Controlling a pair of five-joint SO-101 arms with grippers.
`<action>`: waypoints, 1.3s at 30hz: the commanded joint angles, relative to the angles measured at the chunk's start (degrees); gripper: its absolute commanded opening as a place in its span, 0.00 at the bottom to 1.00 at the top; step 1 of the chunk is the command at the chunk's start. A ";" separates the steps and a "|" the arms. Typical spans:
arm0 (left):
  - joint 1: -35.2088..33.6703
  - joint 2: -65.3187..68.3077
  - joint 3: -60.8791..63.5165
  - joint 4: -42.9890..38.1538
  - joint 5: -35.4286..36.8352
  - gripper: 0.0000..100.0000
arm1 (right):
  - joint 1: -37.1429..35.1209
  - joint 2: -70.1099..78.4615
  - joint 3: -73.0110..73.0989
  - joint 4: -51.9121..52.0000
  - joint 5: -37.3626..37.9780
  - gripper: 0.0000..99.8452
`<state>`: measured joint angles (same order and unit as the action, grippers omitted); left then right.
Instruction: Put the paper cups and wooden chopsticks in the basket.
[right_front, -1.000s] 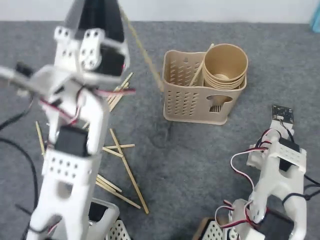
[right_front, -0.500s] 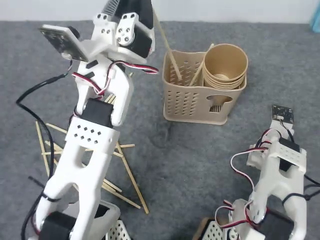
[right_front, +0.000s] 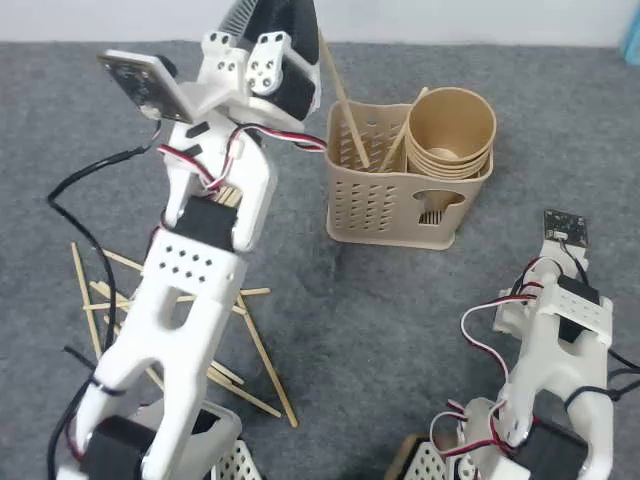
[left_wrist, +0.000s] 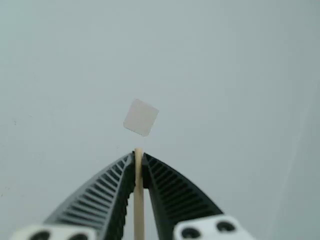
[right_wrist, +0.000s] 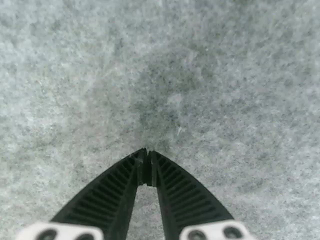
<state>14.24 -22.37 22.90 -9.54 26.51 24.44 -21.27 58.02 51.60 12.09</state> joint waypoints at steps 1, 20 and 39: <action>-0.88 1.93 -0.04 -4.75 -0.70 0.01 | -0.31 -2.68 -0.26 -0.48 0.88 0.01; 2.81 -3.25 24.40 -12.31 -6.51 0.01 | -0.48 -2.68 -0.26 -0.66 0.88 0.01; -2.81 -33.14 24.22 24.35 -6.33 0.21 | -0.31 -2.68 -0.26 -0.48 0.88 0.01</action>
<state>14.68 -50.59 49.80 11.56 20.53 24.44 -21.27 58.02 51.60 12.09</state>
